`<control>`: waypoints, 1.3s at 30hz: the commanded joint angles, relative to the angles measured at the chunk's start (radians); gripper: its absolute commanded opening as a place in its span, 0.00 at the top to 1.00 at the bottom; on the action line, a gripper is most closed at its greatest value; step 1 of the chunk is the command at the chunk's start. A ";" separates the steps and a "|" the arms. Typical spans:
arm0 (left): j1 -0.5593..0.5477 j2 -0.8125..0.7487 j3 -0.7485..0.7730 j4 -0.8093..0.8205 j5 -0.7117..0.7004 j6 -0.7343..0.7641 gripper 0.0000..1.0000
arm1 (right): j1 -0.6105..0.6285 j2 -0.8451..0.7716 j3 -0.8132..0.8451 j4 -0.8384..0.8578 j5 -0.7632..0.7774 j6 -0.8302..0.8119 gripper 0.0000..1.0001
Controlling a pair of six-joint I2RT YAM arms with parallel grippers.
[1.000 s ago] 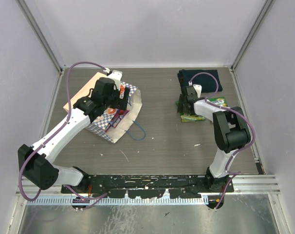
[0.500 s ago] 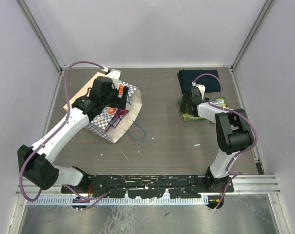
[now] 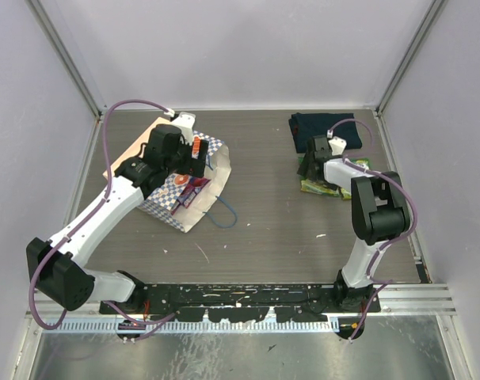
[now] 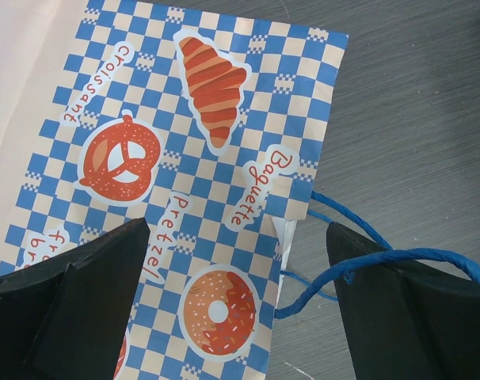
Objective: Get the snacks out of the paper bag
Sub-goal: Move the snack to the center of the board.
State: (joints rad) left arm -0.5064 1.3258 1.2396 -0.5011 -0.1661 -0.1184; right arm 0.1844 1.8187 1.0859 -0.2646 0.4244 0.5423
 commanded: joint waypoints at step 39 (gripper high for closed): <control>0.012 -0.048 -0.005 0.106 0.081 -0.004 0.04 | 0.033 -0.071 0.070 -0.247 0.035 -0.152 0.00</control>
State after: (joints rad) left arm -0.4999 1.3251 1.2385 -0.4782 -0.1490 -0.1299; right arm 0.2047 1.8000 1.0931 -0.3706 0.4599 0.4347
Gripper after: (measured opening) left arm 0.965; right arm 0.999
